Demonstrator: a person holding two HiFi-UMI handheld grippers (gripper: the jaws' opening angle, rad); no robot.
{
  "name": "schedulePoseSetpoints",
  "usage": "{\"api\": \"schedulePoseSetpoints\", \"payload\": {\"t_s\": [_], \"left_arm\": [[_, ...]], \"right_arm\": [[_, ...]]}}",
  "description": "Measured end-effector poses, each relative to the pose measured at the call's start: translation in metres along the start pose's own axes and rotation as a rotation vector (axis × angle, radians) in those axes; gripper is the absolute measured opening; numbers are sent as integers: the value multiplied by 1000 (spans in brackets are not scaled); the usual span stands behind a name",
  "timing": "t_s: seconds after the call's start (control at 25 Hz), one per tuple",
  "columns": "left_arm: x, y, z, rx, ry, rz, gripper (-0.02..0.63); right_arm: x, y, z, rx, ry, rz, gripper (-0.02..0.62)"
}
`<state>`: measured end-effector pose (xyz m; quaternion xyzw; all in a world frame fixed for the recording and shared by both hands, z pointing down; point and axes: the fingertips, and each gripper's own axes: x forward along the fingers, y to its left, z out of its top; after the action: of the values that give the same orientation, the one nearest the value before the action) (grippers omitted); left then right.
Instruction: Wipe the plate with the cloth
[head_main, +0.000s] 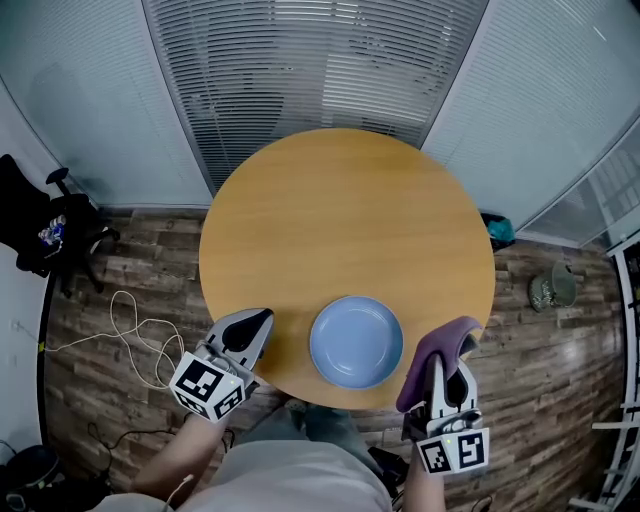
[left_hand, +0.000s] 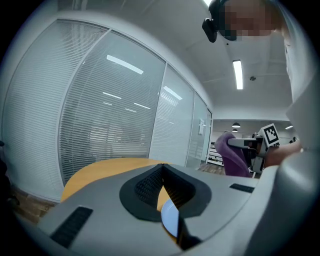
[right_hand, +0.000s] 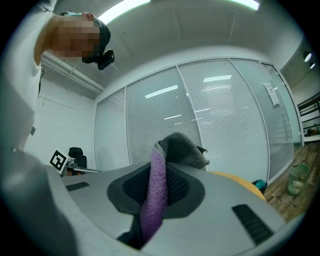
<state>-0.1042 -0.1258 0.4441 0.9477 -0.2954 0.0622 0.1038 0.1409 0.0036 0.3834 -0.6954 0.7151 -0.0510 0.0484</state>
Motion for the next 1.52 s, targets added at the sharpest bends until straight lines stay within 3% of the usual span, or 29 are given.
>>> {"api": "schedulePoseSetpoints", "payload": {"t_s": [0.36, 0.84, 1.52], "left_arm": [[26, -18, 3, -63, -32, 43, 12], [68, -35, -1, -63, -16, 52, 12], [79, -41, -8, -59, 4, 137, 12]], "right_arm": [[2, -35, 1, -8, 18, 33, 51], [1, -87, -3, 9, 45, 31, 51], [34, -102, -4, 41, 10, 159, 51]]}}
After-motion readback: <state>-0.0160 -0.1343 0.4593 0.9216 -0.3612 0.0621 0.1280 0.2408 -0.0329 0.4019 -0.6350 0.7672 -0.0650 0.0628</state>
